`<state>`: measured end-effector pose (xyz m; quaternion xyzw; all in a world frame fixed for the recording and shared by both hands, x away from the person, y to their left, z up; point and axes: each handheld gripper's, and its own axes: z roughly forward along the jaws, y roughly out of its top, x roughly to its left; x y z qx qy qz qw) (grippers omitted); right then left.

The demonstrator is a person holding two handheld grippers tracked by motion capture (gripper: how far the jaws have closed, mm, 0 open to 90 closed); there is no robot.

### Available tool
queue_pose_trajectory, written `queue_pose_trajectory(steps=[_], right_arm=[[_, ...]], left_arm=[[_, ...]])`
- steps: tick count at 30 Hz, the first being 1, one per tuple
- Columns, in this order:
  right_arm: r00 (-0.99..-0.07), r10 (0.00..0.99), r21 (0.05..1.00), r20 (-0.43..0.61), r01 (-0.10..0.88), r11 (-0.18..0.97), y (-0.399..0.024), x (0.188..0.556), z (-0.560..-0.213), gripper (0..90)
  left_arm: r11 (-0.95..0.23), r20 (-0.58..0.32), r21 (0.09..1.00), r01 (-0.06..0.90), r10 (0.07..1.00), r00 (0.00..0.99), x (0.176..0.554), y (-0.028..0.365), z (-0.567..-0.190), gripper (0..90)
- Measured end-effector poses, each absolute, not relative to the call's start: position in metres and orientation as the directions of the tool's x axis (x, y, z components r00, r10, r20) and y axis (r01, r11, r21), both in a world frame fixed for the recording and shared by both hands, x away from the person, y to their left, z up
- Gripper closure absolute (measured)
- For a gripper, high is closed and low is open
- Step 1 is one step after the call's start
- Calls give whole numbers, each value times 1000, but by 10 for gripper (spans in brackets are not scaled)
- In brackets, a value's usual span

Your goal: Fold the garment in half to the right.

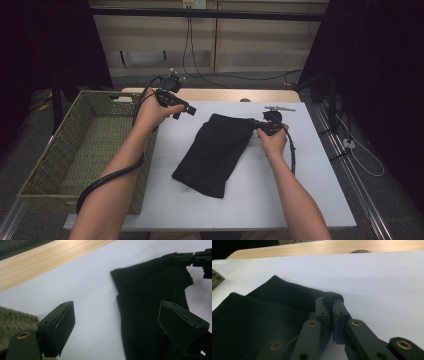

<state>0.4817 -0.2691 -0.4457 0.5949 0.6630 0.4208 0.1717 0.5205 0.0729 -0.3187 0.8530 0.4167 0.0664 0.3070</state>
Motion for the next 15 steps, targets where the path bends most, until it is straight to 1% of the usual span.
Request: queue_pose_trajectory(steps=[6,15], right_arm=[[-177,952,760,248,646,-77,-302,464,-445,851],[-124,965,752,231,652,-96,-329,441,-447,851]], left_arm=[[-471,-158,577,667,737,657,515,59,-330,141],[-474,-171,570,672,731,661,510,55,-345,138]])
